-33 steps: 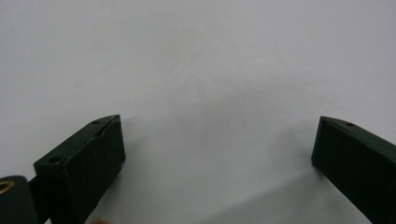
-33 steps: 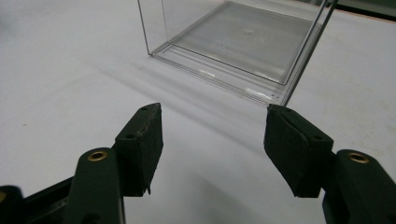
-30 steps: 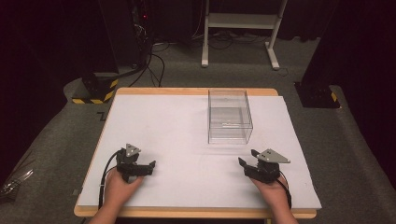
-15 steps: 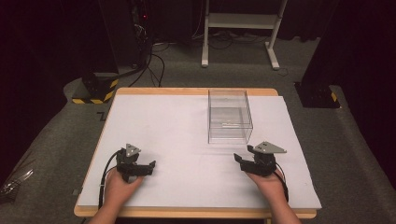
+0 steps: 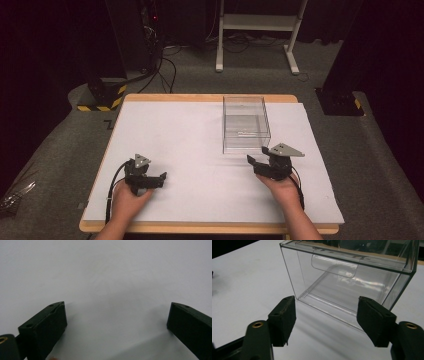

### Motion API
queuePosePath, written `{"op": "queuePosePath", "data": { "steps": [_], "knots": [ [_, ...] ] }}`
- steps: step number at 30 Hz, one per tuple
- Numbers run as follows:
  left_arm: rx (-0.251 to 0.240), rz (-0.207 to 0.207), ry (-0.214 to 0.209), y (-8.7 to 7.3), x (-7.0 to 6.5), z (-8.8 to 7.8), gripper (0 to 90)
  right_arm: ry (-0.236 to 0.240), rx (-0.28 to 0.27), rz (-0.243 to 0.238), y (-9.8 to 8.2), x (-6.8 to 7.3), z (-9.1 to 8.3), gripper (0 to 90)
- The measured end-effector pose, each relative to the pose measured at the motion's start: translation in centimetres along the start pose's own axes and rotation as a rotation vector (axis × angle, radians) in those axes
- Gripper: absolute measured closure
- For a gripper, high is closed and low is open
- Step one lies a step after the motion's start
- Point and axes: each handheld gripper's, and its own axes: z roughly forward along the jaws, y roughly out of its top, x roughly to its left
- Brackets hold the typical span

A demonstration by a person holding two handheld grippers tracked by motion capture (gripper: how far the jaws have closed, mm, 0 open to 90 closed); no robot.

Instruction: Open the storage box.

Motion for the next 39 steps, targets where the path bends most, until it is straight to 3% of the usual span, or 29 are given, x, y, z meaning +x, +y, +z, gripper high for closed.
{"op": "queuePosePath", "data": {
  "steps": [2,12,17,26,39],
  "knots": [
    [0.000,0.000,0.000,0.0,0.0,0.0,2.9,-0.004,-0.009,-0.014,0.3,-0.2,0.3,39.9],
    [0.000,0.000,0.000,0.0,0.0,0.0,2.9,-0.033,-0.015,-0.031,1.1,-0.7,1.8,39.5],
    [0.000,0.000,0.000,0.0,0.0,0.0,2.9,0.001,-0.022,-0.004,1.1,-1.5,2.3,45.3],
    [-0.002,0.000,0.001,0.0,0.0,0.0,2.9,0.038,-0.023,0.031,1.3,-2.3,2.8,47.7],
    [-0.002,0.000,0.001,0.0,0.0,0.0,2.9,0.050,-0.040,0.041,2.1,-2.5,3.4,48.2]
  ]
}}
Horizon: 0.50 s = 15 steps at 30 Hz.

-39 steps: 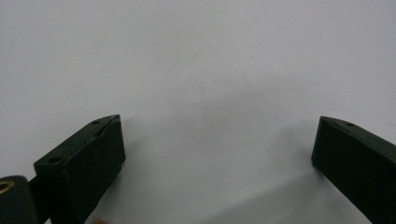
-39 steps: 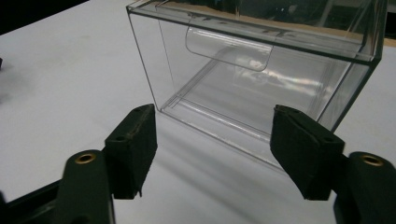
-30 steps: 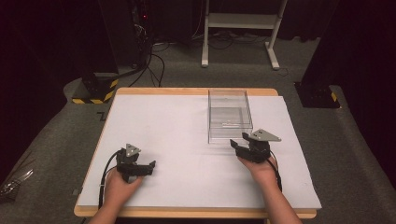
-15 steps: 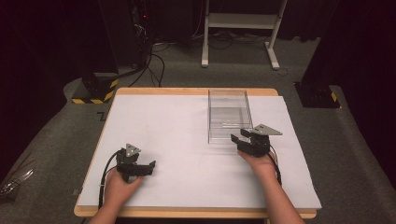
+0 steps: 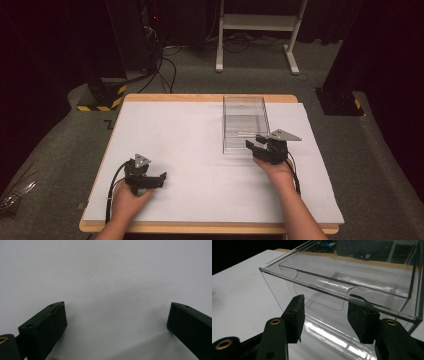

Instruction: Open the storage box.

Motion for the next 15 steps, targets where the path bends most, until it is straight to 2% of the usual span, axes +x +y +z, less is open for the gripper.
{"op": "queuePosePath", "data": {
  "steps": [8,15],
  "knots": [
    [0.000,-0.001,0.000,0.00,0.00,0.00,2.9,0.035,-0.006,-0.001,0.00,-0.25,0.38,54.3],
    [0.000,0.000,0.000,0.00,0.00,0.00,2.9,0.045,-0.011,-0.003,-0.07,-0.49,0.50,61.1]
  ]
}}
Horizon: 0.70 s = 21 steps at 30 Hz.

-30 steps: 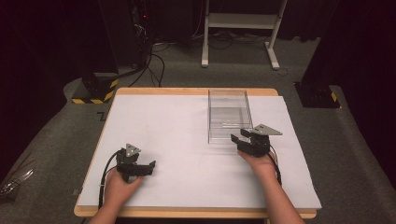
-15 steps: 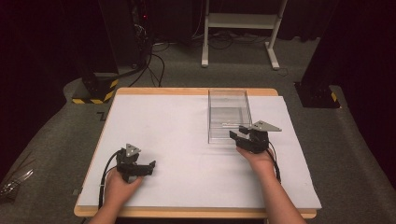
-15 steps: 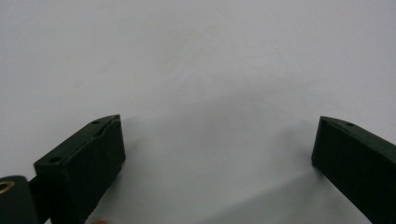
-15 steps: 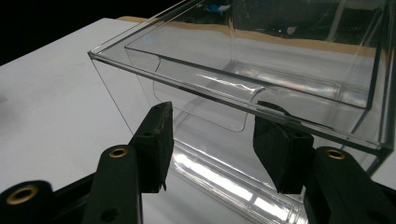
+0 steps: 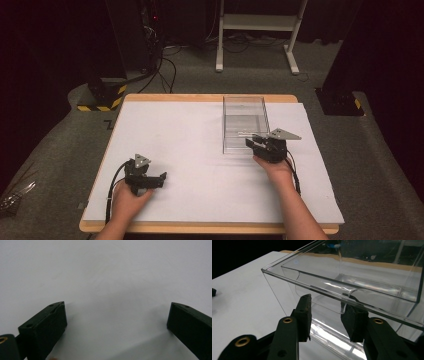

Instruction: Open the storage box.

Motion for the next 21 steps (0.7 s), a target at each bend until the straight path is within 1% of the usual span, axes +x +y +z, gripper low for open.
{"op": "queuePosePath", "data": {
  "steps": [6,10,13,21],
  "knots": [
    [0.002,0.001,-0.002,0.01,0.01,-0.01,2.9,0.003,-0.003,0.004,-0.04,-0.22,-0.07,65.9],
    [0.001,0.000,-0.002,0.00,0.01,-0.01,2.9,0.009,-0.005,-0.008,-0.11,-0.34,-0.22,69.2],
    [0.001,0.000,-0.001,0.00,0.01,-0.01,2.9,0.011,-0.008,-0.007,-0.24,-0.43,-0.39,71.4],
    [0.000,0.001,-0.001,0.00,0.01,0.00,2.9,0.023,-0.017,-0.005,-0.54,-0.62,-0.74,75.0]
  ]
}}
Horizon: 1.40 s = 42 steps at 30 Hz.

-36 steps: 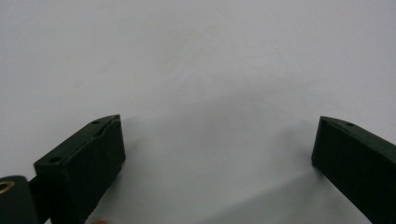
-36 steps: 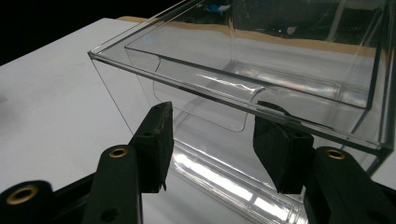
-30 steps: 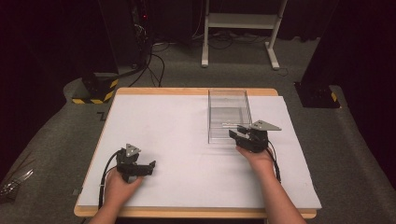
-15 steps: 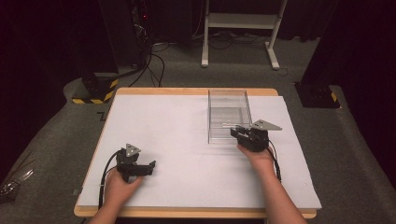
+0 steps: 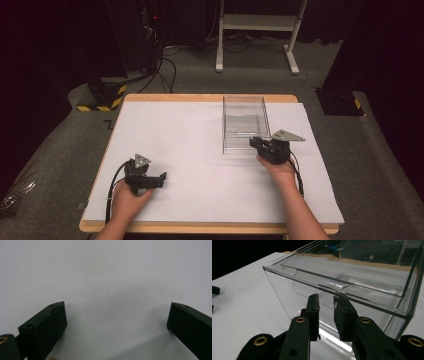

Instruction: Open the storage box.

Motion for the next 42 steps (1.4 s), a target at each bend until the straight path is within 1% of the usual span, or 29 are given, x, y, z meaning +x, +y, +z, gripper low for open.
{"op": "queuePosePath", "data": {
  "steps": [5,9,10,11,12,16,17,18,19,20,23,25,29,39,42],
  "knots": [
    [0.001,0.000,-0.001,0.0,0.0,0.0,2.9,0.008,-0.007,-0.014,-0.2,0.1,-0.3,75.5],
    [0.000,-0.001,0.001,0.0,0.0,0.0,2.9,0.006,-0.003,-0.020,-0.2,0.2,-0.3,73.3],
    [0.000,-0.001,0.000,0.0,0.0,0.0,2.9,0.010,0.002,-0.020,-0.1,0.3,-0.1,65.5],
    [0.000,-0.001,0.000,0.0,0.0,0.0,2.9,0.010,0.002,-0.020,-0.1,0.3,-0.1,65.5],
    [0.000,-0.001,0.000,0.0,0.0,0.0,2.9,0.013,0.003,-0.015,0.0,0.3,0.1,62.7],
    [0.001,-0.001,0.000,0.0,0.0,0.0,2.9,0.027,0.010,-0.013,0.2,0.5,0.4,61.1],
    [0.001,-0.001,-0.001,0.0,0.0,0.0,2.9,0.027,0.011,-0.012,0.2,0.5,0.5,61.6],
    [0.000,-0.001,0.001,0.0,0.0,0.0,2.9,0.026,0.009,-0.008,0.2,0.4,0.4,66.9],
    [0.000,-0.001,0.001,0.0,0.0,0.0,2.9,0.026,0.009,-0.008,0.2,0.4,0.4,66.9],
    [0.001,-0.001,0.000,0.0,0.0,0.0,2.9,0.038,0.005,0.008,0.1,0.0,0.3,69.5],
    [0.000,-0.001,0.001,0.0,0.0,0.0,2.9,0.057,-0.002,0.018,0.0,-0.3,0.2,71.9],
    [-0.001,-0.001,0.000,0.0,0.0,0.0,2.9,0.059,-0.003,0.016,-0.1,-0.3,0.1,72.6],
    [0.000,-0.001,0.001,0.0,0.0,0.0,2.9,0.064,-0.019,0.026,-0.3,-0.5,-0.3,76.3],
    [-0.001,-0.001,0.001,0.0,0.0,0.0,2.9,0.069,-0.026,0.011,-0.7,-0.6,-1.1,81.4],
    [0.000,-0.001,0.000,0.0,0.0,0.0,2.9,0.056,-0.036,0.003,-1.1,-0.7,-1.7,86.2]
  ]
}}
